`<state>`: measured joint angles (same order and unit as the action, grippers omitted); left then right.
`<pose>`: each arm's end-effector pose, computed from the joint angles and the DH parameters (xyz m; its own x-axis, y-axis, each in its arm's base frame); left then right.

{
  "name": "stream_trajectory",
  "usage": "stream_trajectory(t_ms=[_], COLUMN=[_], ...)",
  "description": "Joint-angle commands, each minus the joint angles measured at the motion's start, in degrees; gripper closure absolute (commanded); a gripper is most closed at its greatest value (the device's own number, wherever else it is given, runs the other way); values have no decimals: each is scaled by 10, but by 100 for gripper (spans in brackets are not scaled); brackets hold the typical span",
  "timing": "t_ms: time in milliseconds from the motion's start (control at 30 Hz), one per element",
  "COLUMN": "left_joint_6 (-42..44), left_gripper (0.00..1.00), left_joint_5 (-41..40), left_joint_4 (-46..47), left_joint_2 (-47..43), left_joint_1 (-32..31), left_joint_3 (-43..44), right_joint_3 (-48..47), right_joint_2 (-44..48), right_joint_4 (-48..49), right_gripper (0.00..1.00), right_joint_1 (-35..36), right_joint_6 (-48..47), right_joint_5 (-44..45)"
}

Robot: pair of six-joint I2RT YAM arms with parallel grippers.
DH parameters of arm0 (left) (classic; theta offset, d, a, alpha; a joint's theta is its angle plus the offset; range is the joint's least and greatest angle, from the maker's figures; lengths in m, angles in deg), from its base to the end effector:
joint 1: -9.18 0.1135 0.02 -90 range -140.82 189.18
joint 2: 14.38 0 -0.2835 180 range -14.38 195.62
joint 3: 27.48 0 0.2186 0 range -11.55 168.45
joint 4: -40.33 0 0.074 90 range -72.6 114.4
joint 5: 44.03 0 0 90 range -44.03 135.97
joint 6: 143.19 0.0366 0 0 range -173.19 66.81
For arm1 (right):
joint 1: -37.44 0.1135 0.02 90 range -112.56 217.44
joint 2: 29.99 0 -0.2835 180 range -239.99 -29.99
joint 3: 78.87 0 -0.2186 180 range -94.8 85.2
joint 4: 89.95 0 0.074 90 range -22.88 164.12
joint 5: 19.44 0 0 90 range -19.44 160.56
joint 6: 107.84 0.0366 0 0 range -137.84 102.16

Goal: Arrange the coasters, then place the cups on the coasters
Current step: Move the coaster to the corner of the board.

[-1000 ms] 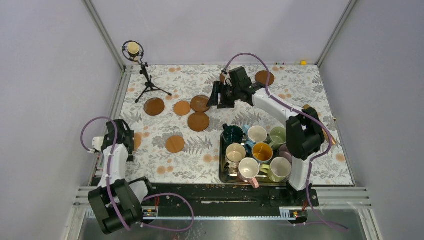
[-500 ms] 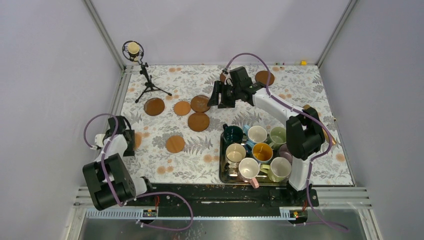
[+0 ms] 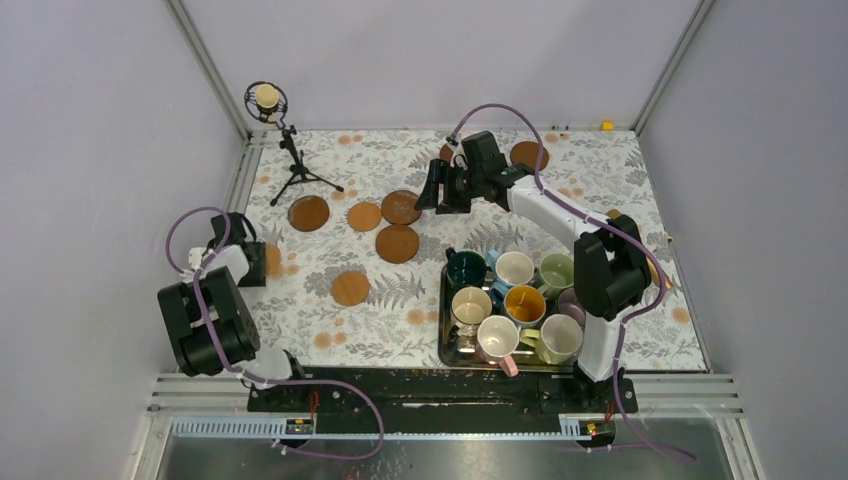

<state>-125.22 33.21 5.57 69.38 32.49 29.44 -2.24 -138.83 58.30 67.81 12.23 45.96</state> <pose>0.2139 0.1010 0.2001 0.2096 -0.9199 -0.3315 -0.9173 -0.0676 -0.3925 0.3500 0.2228 0.2961 -0.8253 0.0444 -0.5630 -0.3838 0.6871 0.6169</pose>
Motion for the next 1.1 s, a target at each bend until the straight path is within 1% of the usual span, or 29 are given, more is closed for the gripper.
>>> stream_trajectory(t_ms=[0,100,367,600,767,900,1067], left_joint_6=[14,24,34,47,50,51,53], left_gripper=[46,46,47,47,47,47,47], left_joint_5=[25,20,39,58,38,41,45], left_joint_4=[20,18,24,28,30,31,38], left_joint_2=[49,74,121,165,182,197,204], left_joint_1=[1,1,0,-18,-33,-36,-38], left_joint_3=[37,64,114,166,190,211,217], right_joint_3=[3,3,1,-2,-1,2,1], right_joint_2=[34,31,29,26,23,23,26], right_joint_4=[20,20,19,19,19,18,11], right_gripper=[28,28,28,28,28,28,28], right_joint_1=[-5,-5,-6,-7,-8,-8,-8], right_joint_6=[0,-1,-4,-4,-6,-6,-11], right_joint_5=[-12,-11,-8,-9,-7,-4,3])
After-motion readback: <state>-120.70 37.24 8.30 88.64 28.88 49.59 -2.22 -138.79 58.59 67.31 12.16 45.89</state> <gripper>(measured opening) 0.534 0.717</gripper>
